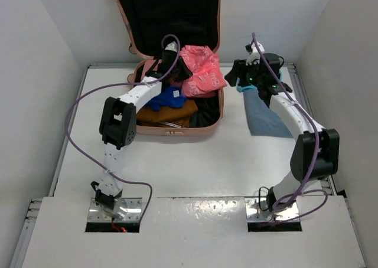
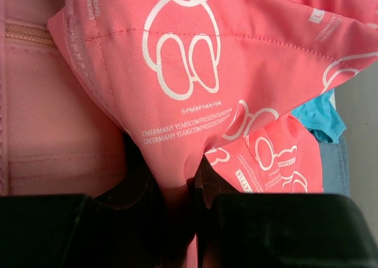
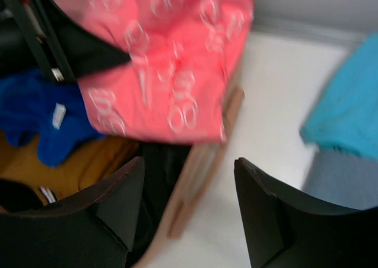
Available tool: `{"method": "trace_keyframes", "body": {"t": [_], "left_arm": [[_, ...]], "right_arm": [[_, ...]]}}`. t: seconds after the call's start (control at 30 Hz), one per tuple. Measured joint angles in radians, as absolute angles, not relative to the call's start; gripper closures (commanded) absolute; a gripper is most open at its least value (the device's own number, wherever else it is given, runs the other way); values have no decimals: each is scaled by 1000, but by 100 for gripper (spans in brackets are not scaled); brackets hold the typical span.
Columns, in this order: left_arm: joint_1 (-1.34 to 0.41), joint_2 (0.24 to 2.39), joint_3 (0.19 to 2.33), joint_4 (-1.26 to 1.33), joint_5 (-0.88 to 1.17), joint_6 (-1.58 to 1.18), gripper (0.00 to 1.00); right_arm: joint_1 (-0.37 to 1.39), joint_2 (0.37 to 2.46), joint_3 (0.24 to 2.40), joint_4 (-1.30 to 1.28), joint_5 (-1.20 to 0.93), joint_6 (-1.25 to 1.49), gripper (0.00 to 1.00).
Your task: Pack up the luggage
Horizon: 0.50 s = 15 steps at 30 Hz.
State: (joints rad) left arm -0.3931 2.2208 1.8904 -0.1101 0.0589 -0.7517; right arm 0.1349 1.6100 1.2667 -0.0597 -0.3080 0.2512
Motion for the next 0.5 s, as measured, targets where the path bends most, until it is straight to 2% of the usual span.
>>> {"method": "trace_keyframes", "body": {"t": [0.13,0.37,0.4,0.47,0.5], "left_arm": [[-392,2218,1890,-122,63,-748,100],[-391,2191,1898,-226,56,-679,100],[-391,2189,1904,-245,52,-667,96],[-392,2184,1914,-280,43,-653,68],[-392,2182,1919,-294,40,-645,42]], "right_arm": [[176,1708,1319,99,-316,266,39],[220,1945,1489,204,-318,276,39],[221,1972,1507,209,-318,277,39],[227,2032,1551,224,-318,281,39],[230,2063,1573,224,-319,281,39]]}}
